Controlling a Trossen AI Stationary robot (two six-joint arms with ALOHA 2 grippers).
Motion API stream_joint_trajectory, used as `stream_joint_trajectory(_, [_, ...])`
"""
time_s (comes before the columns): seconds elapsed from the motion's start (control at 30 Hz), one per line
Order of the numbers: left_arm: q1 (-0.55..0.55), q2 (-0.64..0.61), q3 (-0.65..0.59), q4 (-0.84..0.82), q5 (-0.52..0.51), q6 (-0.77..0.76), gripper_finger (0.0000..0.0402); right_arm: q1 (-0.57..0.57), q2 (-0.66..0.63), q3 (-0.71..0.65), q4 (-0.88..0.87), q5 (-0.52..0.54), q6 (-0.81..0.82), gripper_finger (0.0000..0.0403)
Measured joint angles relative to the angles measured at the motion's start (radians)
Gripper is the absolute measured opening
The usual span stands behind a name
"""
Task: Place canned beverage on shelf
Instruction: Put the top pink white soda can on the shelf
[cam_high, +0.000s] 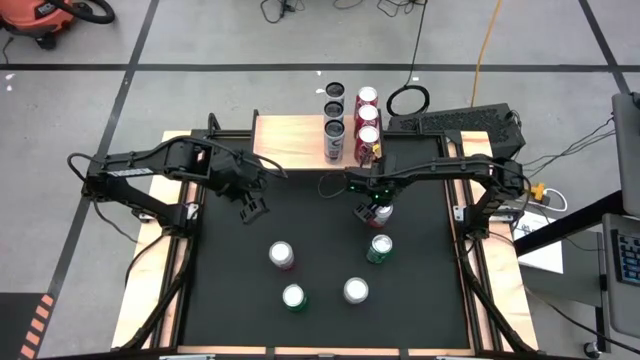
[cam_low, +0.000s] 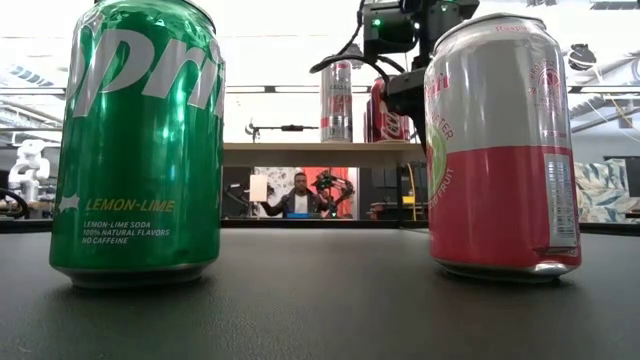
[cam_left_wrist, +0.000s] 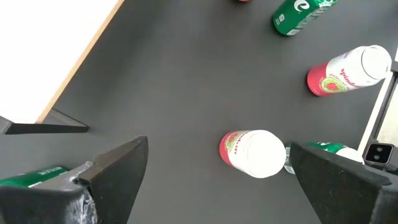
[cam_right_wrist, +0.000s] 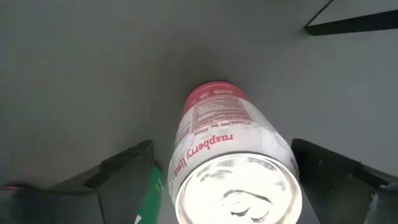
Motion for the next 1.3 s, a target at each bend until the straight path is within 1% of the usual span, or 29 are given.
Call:
stream_joint_trajectory(0.2, [0.000, 0.000, 0.000, 0.000, 0.000, 0.027, 0.0393, 0.000, 0.000, 0.000, -0.010, -0.005, -0.004, 0.0333])
stream_joint_trajectory(0.3, [0.000, 0.000, 0.000, 0.000, -0.001, 0.027, 0.0393, 0.000, 0.000, 0.000, -0.012, -0.024, -0.017, 0.0328])
stream_joint_trajectory(0.5, [0.000, 0.000, 0.000, 0.000, -0.027, 0.028, 0.0393, 0.000, 0.000, 0.000, -0.012, -0.025, -0.034, 0.0320])
stream_joint_trajectory(0.83, [0.000, 0.000, 0.000, 0.002, -0.059, 0.028, 0.0393, -0.001, -0.001, 0.000, -0.012, -0.039, -0.045, 0.0262])
stream_joint_trajectory(1.1, [0.000, 0.000, 0.000, 0.002, -0.062, 0.029, 0.0393, 0.004, -0.009, 0.000, -0.008, -0.122, 0.003, 0.0263])
stream_joint_trajectory(1.3, [0.000, 0.000, 0.000, 0.034, -0.081, 0.053, 0.0393, 0.009, -0.044, -0.001, 0.021, -0.133, 0.076, 0.0259])
